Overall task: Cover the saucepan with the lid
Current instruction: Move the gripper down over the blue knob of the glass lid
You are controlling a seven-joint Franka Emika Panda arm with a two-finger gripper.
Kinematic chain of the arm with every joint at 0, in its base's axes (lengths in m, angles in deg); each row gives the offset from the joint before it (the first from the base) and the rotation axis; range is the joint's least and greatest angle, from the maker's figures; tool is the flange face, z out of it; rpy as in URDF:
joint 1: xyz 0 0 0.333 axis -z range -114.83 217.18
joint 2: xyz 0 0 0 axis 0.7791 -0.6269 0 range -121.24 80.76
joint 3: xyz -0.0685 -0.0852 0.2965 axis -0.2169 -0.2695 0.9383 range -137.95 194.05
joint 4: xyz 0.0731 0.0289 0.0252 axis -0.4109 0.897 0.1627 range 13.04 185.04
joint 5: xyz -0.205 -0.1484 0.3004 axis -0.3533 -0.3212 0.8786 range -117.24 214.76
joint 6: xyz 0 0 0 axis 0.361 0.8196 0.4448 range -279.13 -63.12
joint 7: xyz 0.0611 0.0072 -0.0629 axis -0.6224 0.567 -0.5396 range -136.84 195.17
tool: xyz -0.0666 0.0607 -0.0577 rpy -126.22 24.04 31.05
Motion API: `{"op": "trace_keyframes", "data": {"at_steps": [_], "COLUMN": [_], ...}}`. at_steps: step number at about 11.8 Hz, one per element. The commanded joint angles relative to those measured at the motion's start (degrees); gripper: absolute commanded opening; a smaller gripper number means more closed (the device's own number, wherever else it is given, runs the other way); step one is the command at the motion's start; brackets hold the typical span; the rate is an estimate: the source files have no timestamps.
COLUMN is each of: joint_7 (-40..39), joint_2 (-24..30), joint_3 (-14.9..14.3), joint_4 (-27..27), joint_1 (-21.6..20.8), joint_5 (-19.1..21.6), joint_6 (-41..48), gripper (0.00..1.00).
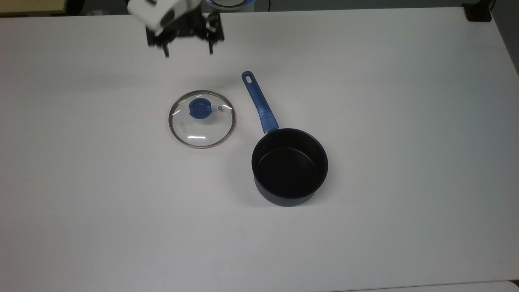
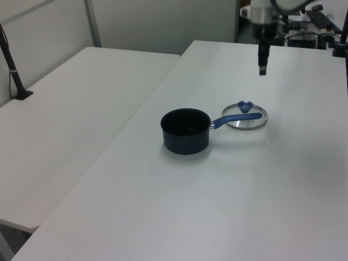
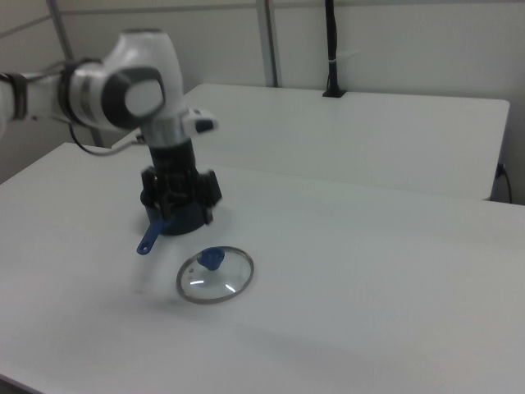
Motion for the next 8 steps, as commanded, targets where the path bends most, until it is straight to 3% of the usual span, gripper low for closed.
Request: {"op": "trace_keyframes", "data": {"at_steps": [1, 5, 8], "joint_7": [-2.25, -2.16, -2.16], "joint_2": [-5.17, -12.38, -14.85], "joint_3": [-0.08, 0.62, 1.06], "joint_4": [2.83, 2.48, 2.22], "joint_1": [0.80, 0.10, 0.10], "joint_5": [-0.29, -0.20, -0.20], "joint_6": [-7.06, -15.40, -19.19], "gripper": [1.00, 1.00, 0.98]}}
